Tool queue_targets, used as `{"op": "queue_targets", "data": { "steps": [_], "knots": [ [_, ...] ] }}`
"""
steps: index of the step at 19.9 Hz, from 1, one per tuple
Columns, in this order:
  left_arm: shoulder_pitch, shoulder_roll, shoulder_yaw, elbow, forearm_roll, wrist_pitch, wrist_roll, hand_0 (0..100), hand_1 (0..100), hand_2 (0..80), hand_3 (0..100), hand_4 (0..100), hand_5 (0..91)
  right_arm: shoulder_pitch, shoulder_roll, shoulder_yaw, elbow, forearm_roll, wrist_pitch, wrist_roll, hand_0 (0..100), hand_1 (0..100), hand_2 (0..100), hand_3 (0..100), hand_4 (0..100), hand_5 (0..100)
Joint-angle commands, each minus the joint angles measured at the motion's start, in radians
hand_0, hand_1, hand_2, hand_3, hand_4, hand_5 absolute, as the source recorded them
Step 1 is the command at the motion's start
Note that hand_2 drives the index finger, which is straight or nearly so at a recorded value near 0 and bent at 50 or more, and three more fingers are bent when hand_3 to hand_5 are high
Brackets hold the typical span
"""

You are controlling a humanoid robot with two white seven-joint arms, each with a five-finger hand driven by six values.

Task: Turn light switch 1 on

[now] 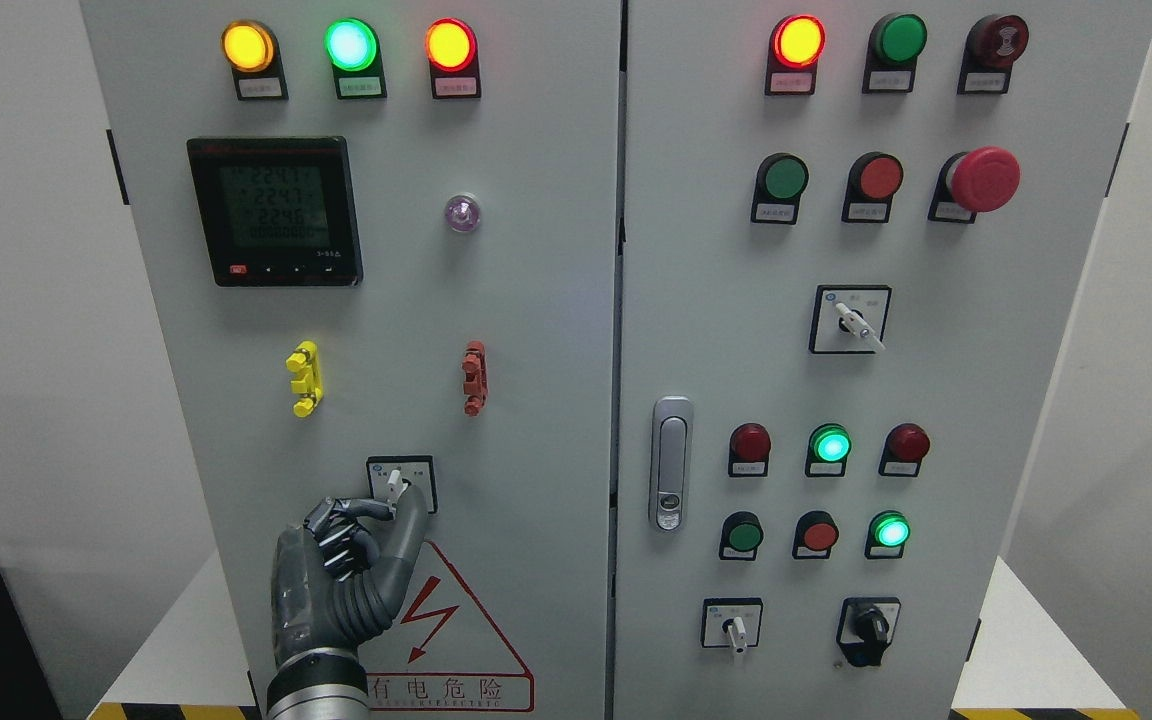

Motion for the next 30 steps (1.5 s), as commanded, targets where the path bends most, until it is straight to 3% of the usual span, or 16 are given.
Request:
{"op": "queue_targets", "data": {
  "steps": [1,30],
  "knots": [
    [-0.001,0.000,0.002,0.000,0.000,0.003,-0.001,24,63,57.6,100,100,88.9,0.000,-0.001,0.000,0.000,0.000,0.000,0.001,0,0,0,0,0,0],
    [-0.015,0.000,0.002,0.012,-0.002,0.009,-0.001,25,59,58.6,100,100,88.8,0.000,0.000,0.000,0.000,0.000,0.000,0.001,0,0,0,0,0,0]
  ]
}}
